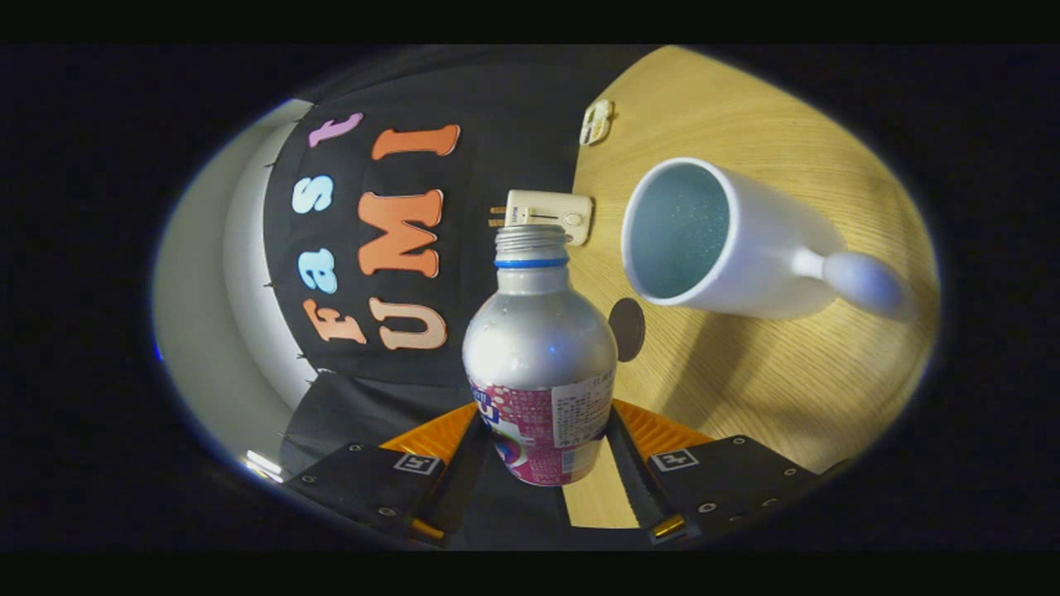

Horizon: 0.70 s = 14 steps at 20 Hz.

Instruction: Take the bottle from table, then pour the juice into the cup, finally place the bottle on the coaster

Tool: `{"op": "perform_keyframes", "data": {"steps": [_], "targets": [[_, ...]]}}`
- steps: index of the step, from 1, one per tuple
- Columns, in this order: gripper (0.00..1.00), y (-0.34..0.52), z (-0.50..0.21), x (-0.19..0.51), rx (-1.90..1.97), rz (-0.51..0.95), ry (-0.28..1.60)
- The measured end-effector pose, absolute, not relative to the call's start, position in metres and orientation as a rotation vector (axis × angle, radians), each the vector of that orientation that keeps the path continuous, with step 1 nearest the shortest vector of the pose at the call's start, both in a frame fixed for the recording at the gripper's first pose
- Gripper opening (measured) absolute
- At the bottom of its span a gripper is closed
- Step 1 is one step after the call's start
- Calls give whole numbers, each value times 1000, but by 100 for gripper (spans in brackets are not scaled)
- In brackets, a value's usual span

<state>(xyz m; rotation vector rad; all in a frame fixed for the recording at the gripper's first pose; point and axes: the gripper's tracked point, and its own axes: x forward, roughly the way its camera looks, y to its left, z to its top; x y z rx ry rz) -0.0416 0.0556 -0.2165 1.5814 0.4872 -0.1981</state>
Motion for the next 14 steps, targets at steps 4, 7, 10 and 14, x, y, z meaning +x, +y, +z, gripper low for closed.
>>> {"op": "perform_keyframes", "data": {"steps": [4,7,10,14], "targets": [[77,59,-200,-41,1346,-164,462],[77,64,-185,-33,1181,-115,441],[77,76,-172,-23,999,-60,415],[77,81,-158,-9,817,-19,381]]}}
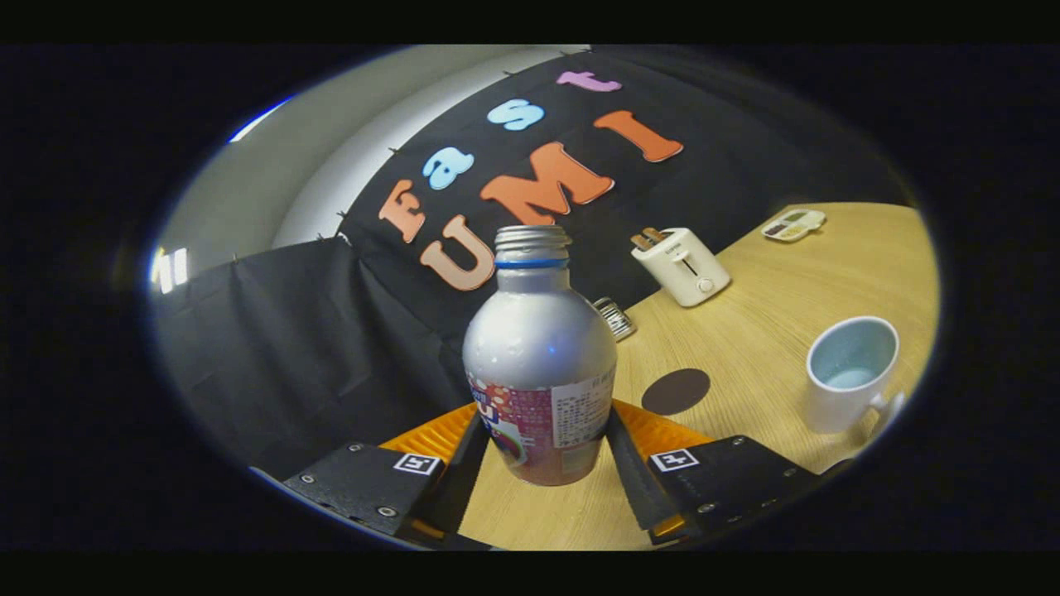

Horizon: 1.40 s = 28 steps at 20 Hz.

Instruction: Take the bottle from table, then pour the juice into the cup, finally place the bottle on the coaster

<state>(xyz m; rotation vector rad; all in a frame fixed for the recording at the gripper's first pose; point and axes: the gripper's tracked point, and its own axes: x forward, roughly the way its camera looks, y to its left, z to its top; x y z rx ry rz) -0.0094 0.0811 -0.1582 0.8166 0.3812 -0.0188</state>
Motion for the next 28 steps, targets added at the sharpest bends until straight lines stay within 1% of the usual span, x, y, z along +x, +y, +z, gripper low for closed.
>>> {"op": "perform_keyframes", "data": {"steps": [3,6,11,17,23,24,28], "targets": [[77,74,-158,4,674,-36,356],[77,63,-162,22,623,-66,339],[77,35,-190,50,464,-141,353],[77,27,-236,69,344,-167,413],[77,30,-268,84,322,-164,465],[77,33,-275,95,319,-163,483],[77,39,-287,98,302,-156,504]]}}
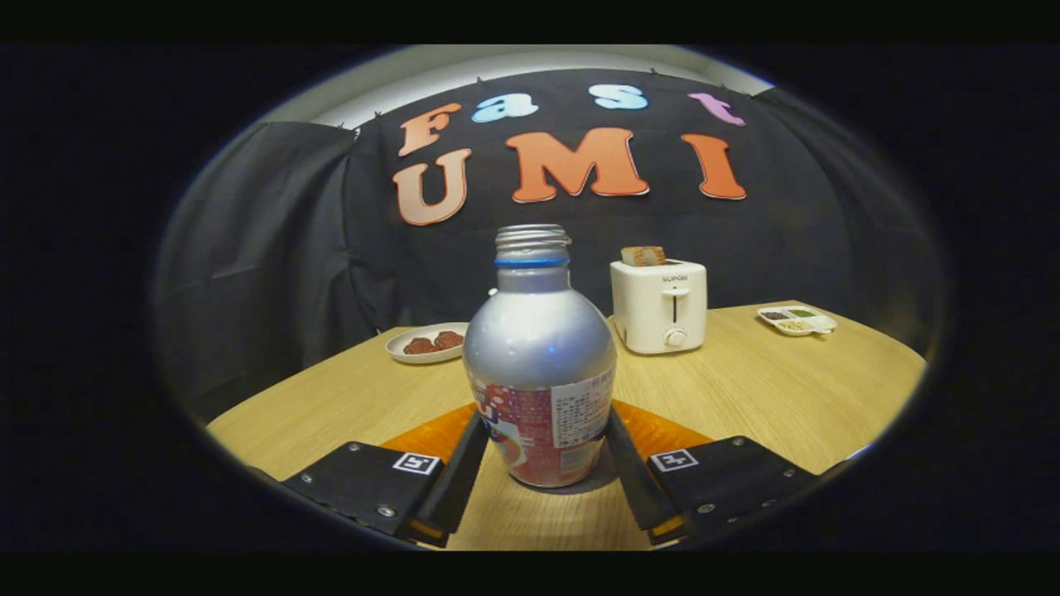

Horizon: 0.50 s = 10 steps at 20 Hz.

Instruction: Take the bottle from table, then pour the juice into the cup, finally place the bottle on the coaster

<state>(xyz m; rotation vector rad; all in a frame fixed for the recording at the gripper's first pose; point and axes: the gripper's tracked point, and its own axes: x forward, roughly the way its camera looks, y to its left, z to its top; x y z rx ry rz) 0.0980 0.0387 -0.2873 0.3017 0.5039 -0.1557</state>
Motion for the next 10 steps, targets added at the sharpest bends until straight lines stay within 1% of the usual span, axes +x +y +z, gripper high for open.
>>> {"op": "perform_keyframes", "data": {"steps": [6,10], "targets": [[77,32,-303,102,274,-178,523],[78,37,-310,101,261,-168,540]]}}
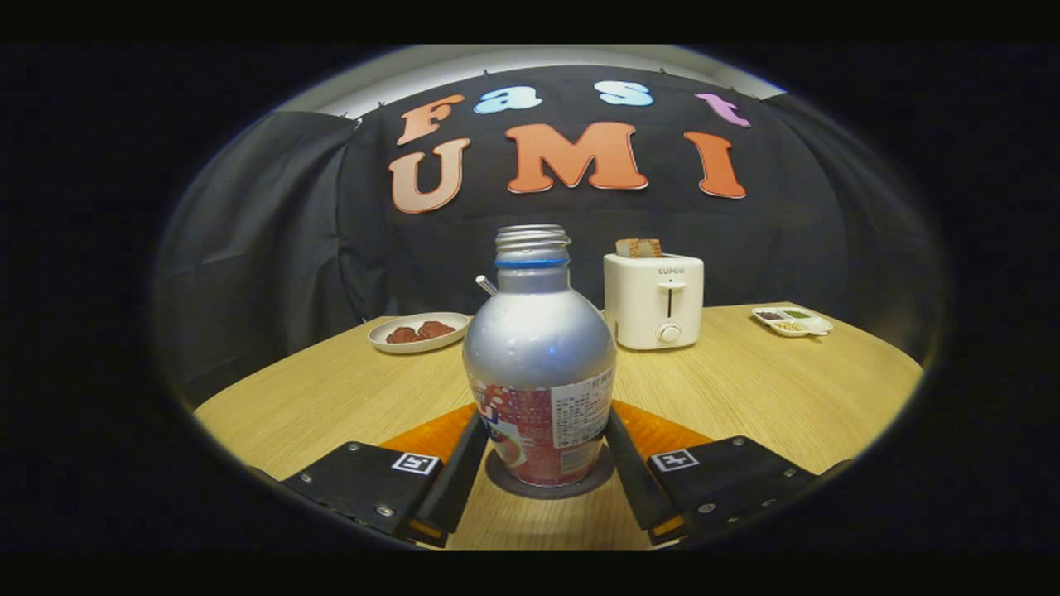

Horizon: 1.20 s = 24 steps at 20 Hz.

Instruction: Take the bottle from table, then pour the juice into the cup, finally place the bottle on the coaster

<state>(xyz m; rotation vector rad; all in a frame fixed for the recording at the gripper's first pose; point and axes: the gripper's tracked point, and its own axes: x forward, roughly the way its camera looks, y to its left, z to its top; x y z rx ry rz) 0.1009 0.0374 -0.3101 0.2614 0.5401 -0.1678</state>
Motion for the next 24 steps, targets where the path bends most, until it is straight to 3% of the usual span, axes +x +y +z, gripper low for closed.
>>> {"op": "perform_keyframes", "data": {"steps": [4,9,24], "targets": [[80,38,-308,94,232,-167,554],[95,38,-273,84,224,-150,507],[96,-21,-77,8,188,-123,187]]}}
